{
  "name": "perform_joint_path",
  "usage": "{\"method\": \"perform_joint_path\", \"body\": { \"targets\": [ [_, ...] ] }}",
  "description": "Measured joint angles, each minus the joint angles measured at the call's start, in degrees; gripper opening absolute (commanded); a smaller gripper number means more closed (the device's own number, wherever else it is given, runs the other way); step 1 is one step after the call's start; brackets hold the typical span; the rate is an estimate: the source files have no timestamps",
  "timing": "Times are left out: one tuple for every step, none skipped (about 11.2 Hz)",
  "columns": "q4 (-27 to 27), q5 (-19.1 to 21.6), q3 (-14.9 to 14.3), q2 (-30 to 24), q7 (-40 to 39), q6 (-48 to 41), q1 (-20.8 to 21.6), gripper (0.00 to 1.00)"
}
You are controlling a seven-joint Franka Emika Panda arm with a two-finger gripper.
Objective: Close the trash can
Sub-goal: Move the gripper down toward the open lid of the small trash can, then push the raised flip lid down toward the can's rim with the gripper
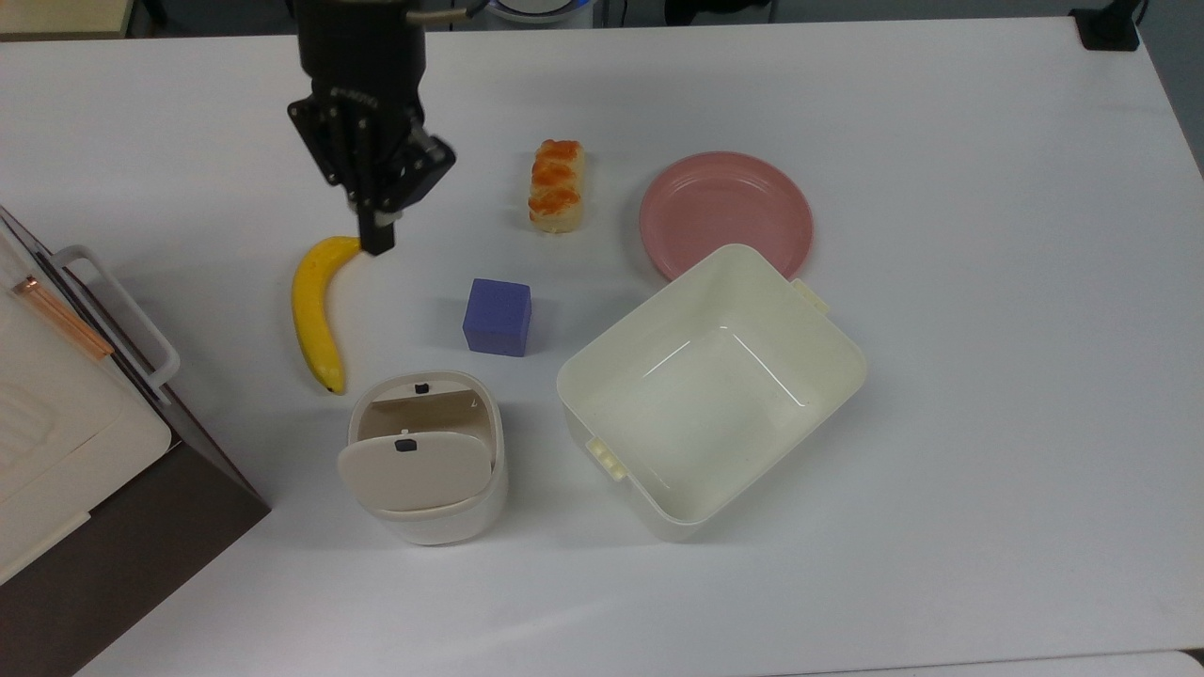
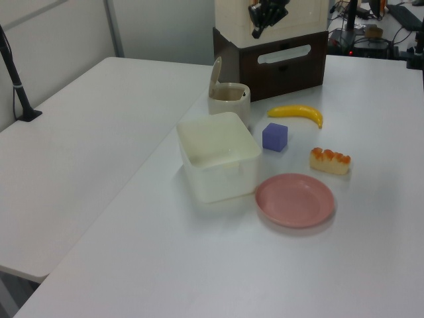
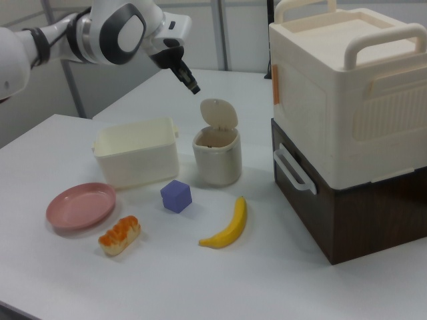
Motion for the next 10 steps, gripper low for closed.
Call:
{"method": "perform_joint_path", "body": {
  "targets": [
    [0.32,-3.01,0.05,1.11,6.39,3.0,0.03,0.0],
    [0.9,-5.87,0.08,2.4,12.74,5.11,0.07,0.0],
    [2.11,-8.45,0.09,4.1,18.36,6.17,0.08,0.0],
    [4.22,-10.25,0.09,6.09,22.2,6.78,0.08,0.0],
    [6.66,-10.89,0.1,8.26,24.54,6.81,0.09,0.0],
    [9.81,-11.47,0.1,10.81,26.61,6.82,0.09,0.0],
    [13.34,-12.63,0.1,13.53,28.27,6.82,0.12,0.0],
    [16.34,-13.87,0.14,16.07,29.57,6.82,0.27,0.0],
    [18.61,-15.09,0.16,18.27,30.9,6.82,0.74,0.0],
    [20.48,-15.99,0.17,20.16,31.89,6.82,1.52,0.0]
  ]
}}
